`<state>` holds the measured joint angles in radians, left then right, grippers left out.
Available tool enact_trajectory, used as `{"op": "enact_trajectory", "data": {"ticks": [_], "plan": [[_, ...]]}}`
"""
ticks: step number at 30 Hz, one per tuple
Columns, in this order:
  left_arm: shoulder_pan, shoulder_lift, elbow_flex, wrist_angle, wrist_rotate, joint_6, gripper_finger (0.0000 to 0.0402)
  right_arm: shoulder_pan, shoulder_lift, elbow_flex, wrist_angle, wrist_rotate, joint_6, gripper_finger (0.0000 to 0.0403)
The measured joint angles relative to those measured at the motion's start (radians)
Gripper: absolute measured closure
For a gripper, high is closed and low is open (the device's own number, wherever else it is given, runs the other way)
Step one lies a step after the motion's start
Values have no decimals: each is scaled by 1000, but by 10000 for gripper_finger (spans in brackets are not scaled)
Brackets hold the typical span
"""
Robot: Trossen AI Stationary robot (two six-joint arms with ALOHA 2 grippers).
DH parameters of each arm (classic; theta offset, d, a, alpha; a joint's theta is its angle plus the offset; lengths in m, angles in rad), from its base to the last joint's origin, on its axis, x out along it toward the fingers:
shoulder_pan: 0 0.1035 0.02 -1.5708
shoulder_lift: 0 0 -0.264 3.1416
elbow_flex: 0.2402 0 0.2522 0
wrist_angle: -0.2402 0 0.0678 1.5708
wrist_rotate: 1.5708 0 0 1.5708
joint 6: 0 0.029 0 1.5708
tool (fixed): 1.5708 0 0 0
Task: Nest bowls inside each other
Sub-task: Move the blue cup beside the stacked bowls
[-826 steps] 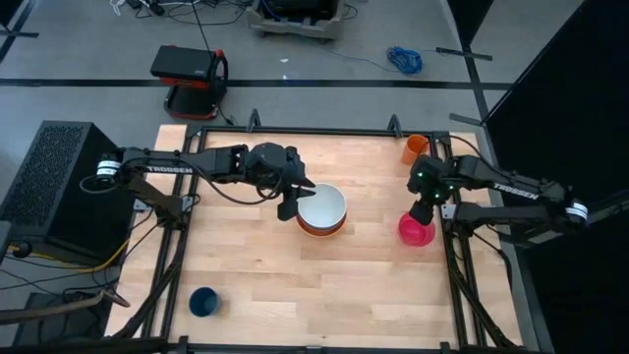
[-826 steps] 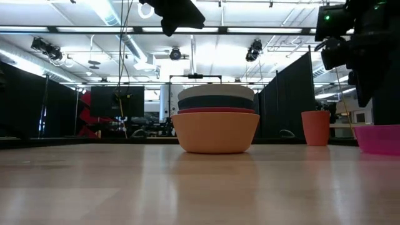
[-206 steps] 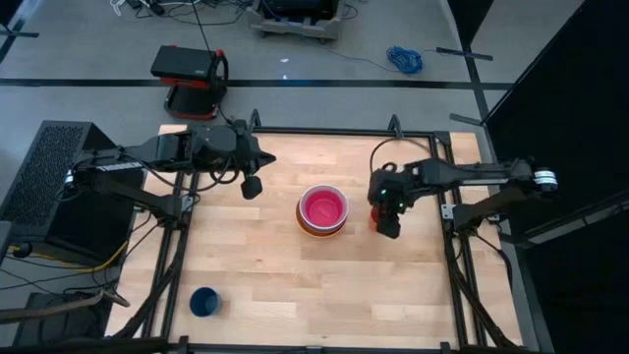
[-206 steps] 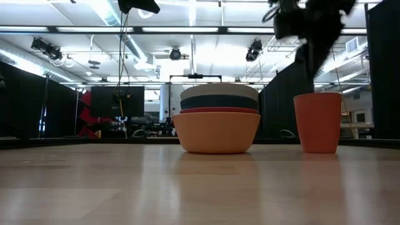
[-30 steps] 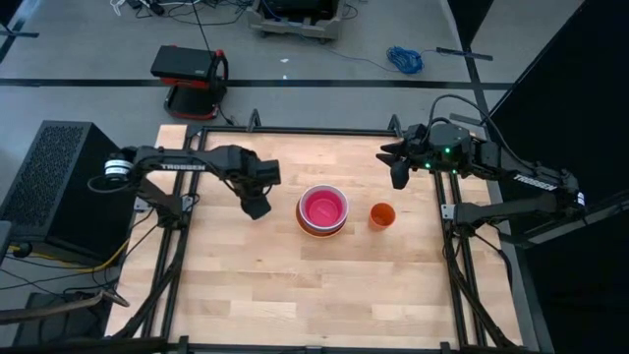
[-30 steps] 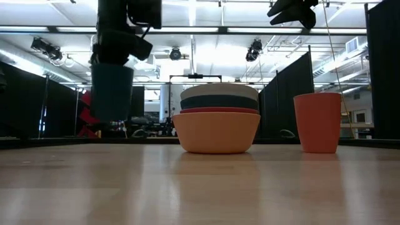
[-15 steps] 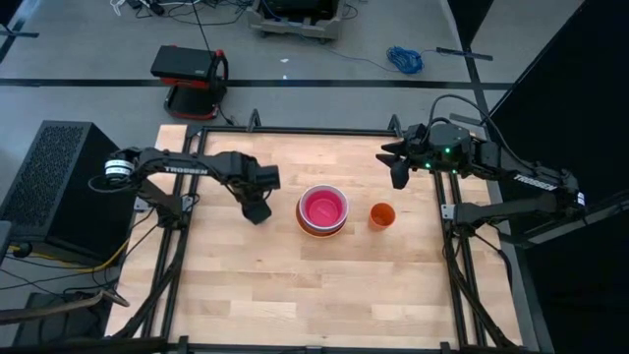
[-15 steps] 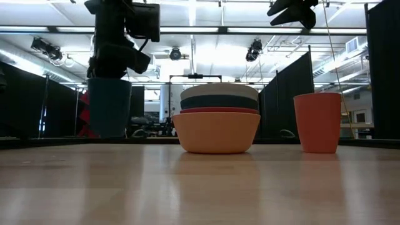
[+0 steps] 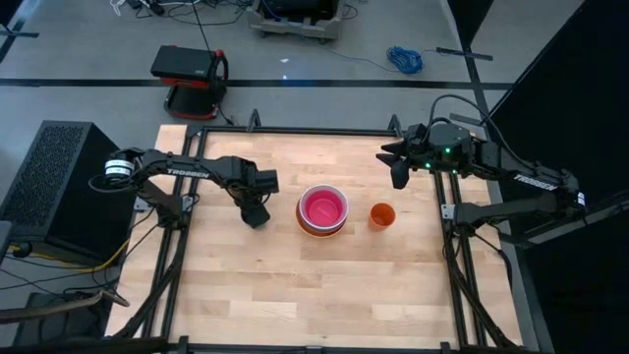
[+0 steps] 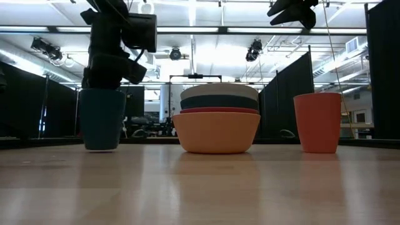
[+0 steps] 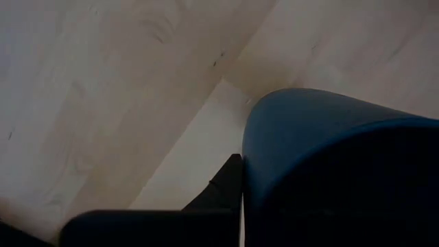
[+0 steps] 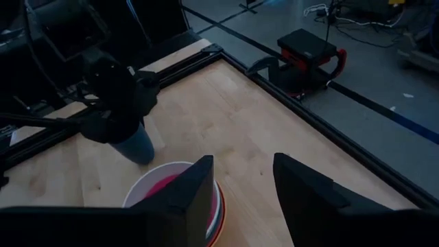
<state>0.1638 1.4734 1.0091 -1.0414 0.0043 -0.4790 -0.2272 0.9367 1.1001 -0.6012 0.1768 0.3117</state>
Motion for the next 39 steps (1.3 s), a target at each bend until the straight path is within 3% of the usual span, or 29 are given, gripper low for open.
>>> {"op": "enact_trajectory", "data": {"ticks": [39], "plan": [[14,-5,-62,54,-3,-19,402,0,0,0,0,2,1,269]]}}
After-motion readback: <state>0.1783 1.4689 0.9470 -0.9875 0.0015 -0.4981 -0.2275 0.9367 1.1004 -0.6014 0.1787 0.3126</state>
